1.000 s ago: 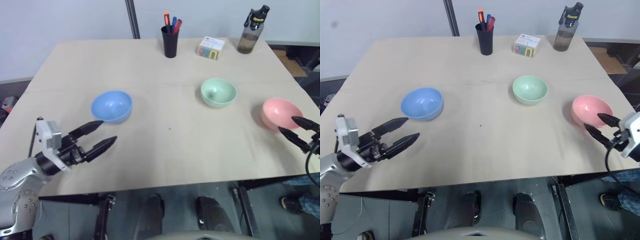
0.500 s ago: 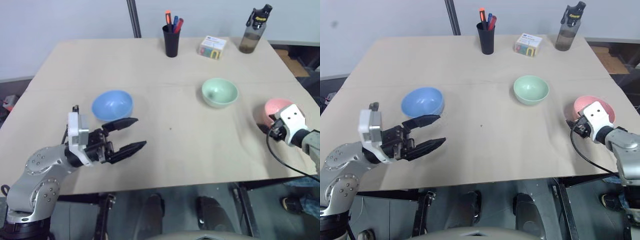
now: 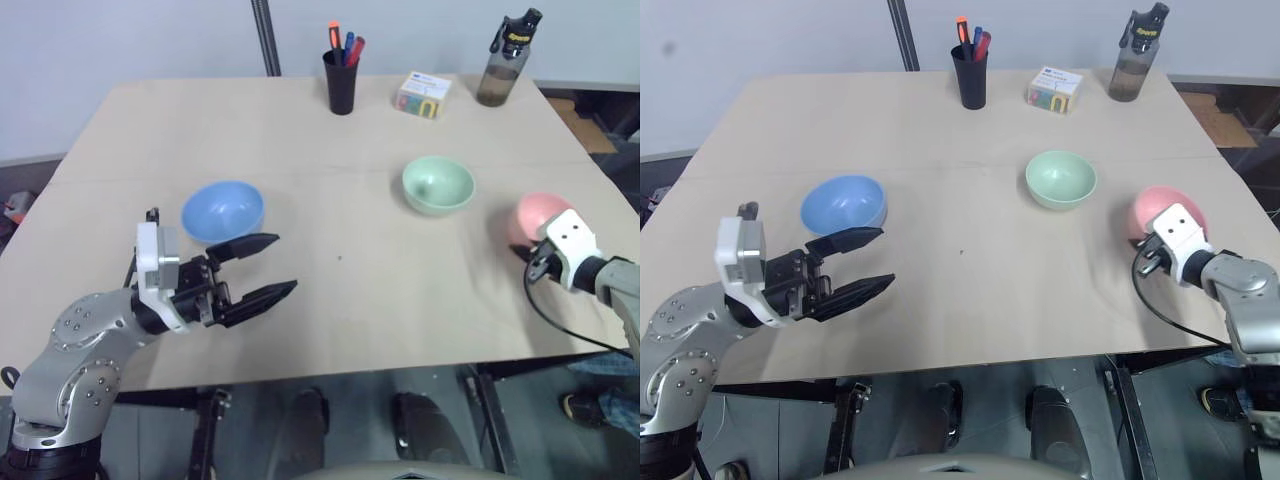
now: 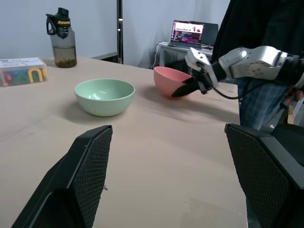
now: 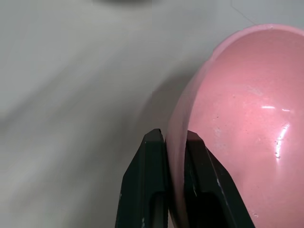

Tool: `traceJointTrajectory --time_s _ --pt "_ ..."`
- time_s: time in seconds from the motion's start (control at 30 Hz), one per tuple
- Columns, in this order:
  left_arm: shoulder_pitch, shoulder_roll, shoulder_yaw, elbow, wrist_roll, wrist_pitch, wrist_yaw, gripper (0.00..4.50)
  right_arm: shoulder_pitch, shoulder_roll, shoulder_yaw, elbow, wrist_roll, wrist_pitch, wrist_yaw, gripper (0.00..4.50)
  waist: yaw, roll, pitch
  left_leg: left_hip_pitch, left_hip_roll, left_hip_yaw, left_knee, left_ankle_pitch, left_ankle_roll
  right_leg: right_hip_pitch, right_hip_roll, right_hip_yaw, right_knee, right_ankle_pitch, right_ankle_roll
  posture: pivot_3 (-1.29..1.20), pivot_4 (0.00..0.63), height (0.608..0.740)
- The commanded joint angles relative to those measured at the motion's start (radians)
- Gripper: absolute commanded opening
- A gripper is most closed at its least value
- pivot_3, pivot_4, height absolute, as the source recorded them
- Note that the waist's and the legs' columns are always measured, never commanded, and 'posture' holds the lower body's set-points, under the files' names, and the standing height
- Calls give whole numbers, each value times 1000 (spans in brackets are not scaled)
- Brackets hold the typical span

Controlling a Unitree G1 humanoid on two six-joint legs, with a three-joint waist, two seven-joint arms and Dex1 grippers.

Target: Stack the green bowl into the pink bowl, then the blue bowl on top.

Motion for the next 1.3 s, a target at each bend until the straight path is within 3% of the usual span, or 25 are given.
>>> traceJointTrajectory --time_s 0.03,0.2,0.33,0.57,0.67,0.77,0.87,1.03,1.3 --pt "1 -3 9 -18 0 -16 2 4020 36 12 94 -281 127 105 106 75 -4 0 0 0 0 0 0 0 0 0 0 0 0 0 0 0 150 740" --pt "-9 -6 3 -12 5 -17 6 4020 -33 135 326 -358 65 149 62 75 -4 -4 -2 2 1 -1 1 0 0 1 1 -1 0 0 0 0 150 740" --pt "-2 -8 3 -19 10 -16 14 4020 -162 262 492 -216 -74 108 11 75 -24 -7 -4 2 3 0 1 0 0 1 1 -1 0 0 0 0 150 740" --pt "38 -2 36 -45 4 -16 34 4020 -254 328 518 -117 -144 26 9 2621 -18 -7 -4 0 4 -1 0 0 0 -1 3 -2 0 3 -4 0 150 740" --pt "61 -6 47 -60 1 -19 46 4020 -257 324 420 -205 -36 65 51 3842 -18 -7 -4 0 4 0 1 0 0 0 3 -2 0 2 -4 0 150 740" --pt "74 -9 51 -67 2 -23 55 4020 -294 286 299 -271 92 110 116 3842 -18 -6 -3 0 4 -1 0 0 0 -1 3 -2 0 2 -3 0 150 740" --pt "72 -16 48 -68 -1 -26 69 4020 -374 217 227 -191 88 52 145 3842 -18 -5 -3 1 4 -1 1 0 0 0 3 -2 0 1 -2 0 150 740" --pt "69 -23 36 -69 7 -31 74 4020 -558 126 308 261 -169 -316 116 3842 -21 -6 -3 2 4 1 1 0 0 0 2 -1 0 1 -2 0 150 740" --pt "96 -27 53 -98 1 -30 92 4020 -771 235 417 839 -344 -655 121 3842 -31 -4 -1 0 4 2 -2 0 0 -3 4 1 0 3 -5 0 150 740"
